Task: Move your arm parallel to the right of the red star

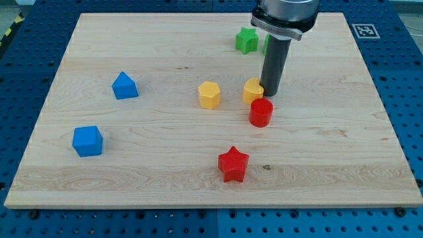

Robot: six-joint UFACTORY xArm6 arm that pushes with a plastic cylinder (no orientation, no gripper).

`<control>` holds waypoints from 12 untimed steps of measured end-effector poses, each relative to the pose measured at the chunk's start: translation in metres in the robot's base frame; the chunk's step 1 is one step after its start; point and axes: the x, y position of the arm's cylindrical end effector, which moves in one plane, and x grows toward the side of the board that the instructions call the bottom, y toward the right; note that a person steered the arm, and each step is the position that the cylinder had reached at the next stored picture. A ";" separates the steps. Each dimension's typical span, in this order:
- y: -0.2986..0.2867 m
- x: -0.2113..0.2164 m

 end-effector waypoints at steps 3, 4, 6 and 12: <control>-0.054 0.000; -0.044 0.000; 0.002 0.012; 0.083 0.083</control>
